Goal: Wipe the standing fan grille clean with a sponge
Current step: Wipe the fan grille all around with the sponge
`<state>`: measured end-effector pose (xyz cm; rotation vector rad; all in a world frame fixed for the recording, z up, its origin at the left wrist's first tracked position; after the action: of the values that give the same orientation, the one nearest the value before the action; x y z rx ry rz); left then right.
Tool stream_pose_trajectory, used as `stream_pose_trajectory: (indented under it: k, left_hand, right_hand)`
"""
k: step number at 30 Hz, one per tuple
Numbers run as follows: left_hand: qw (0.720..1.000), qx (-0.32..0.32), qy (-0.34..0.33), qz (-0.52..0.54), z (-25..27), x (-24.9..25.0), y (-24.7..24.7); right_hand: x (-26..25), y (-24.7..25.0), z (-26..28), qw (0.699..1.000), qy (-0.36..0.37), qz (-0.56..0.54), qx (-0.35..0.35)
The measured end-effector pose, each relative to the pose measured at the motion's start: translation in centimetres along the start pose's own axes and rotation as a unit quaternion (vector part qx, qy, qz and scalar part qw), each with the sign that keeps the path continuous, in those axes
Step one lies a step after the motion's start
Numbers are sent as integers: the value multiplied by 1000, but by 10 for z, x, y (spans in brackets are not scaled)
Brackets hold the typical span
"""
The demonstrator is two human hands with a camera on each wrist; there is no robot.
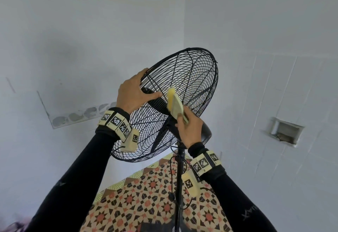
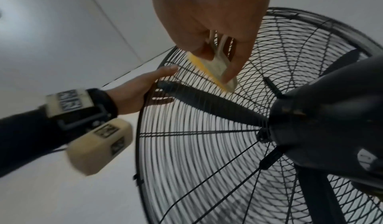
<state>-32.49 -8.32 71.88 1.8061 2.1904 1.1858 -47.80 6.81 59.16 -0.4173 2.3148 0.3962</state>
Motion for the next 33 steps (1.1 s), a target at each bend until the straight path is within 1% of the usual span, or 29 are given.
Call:
stream_pose_trajectory:
  k: [1, 3, 4, 5, 8, 10, 12, 14, 15, 16, 18, 19, 20, 22, 24, 26, 27, 28, 29, 30, 32, 33]
  left_hand:
    - [1000, -2, -2, 1, 0, 2, -1]
    - [1000, -4, 0, 5, 0, 4, -2]
    - [1000, -3, 1, 8, 0, 3, -2]
    - [1000, -1, 1, 10, 0, 2, -1]
    - [1000, 3, 9, 7, 2, -3, 0]
    - [1000, 5, 16, 7, 2, -6, 0]
    - [1000, 5, 17, 7, 2, -7, 1]
    - [1000, 3, 13, 8, 2, -4, 0]
    - [1000, 2, 12, 8, 2, -2, 0]
    - [1000, 1, 12, 7, 2, -1, 0]
    - [1000, 0, 11, 9, 2, 0, 0]
    - [1000, -1, 10, 11, 3, 0, 0]
    - [1000, -1, 10, 10, 3, -1, 0]
    - [1000, 0, 12, 8, 3, -3, 0]
    - [1000, 3, 15, 7, 3, -5, 1]
    - [1000, 6, 15, 1, 1, -5, 2]
    - [1000, 4, 15, -2, 2, -5, 1]
    - [1000, 2, 12, -3, 2, -3, 0]
    - [1000, 1, 9, -2, 2, -2, -1]
    - [1000, 0, 5, 0, 2, -1, -2]
    - [1000, 2, 4, 3, 2, 0, -1]
    - [1000, 3, 6, 3, 2, -1, -1]
  right_hand:
    - [6, 8, -4, 1000, -11, -3, 28]
    - [18, 26, -18, 993, -41, -18, 108]
    - [22, 31, -26, 989, -57, -21, 131]
    - [23, 31, -33, 988, -69, -15, 135]
    - [15, 13, -31, 992, -65, 15, 106]
    - [11, -3, -13, 995, -52, -9, 80]
    - [13, -17, 5, 998, -37, -31, 33]
    - [20, -18, 15, 1000, -12, -18, 15]
    - [24, -13, 15, 999, -14, -20, 29]
    - [31, -6, 13, 997, -32, -34, 59]
    - [42, 10, 4, 986, -82, -52, 136]
    - [47, 13, -1, 981, -107, -46, 156]
    - [49, 11, -7, 980, -126, -33, 154]
    - [51, -5, -10, 983, -143, -14, 110]
    - [56, -23, -1, 986, -149, -42, 66]
    - [61, -33, 11, 990, -129, -46, 15]
    - [61, -34, 16, 993, -115, -30, -7]
    - [62, -31, 17, 994, -105, -21, -17]
    - [63, -25, 17, 994, -104, -21, -3]
    - [65, -15, 15, 993, -112, -33, 35]
    - [70, 5, 9, 978, -147, -57, 136]
    - [70, 10, 4, 970, -165, -60, 167]
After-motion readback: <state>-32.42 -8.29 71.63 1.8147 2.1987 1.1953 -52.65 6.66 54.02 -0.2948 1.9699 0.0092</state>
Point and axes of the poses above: each hand's wrist, its own z-axis away from the middle knuckle, its own y-axis out of the back of the hand, x = y × z, the point moved 10 cm from there along -z, towards the middle knuckle, and after that the axes turned 1 degree about x, right-handed, at the moved point
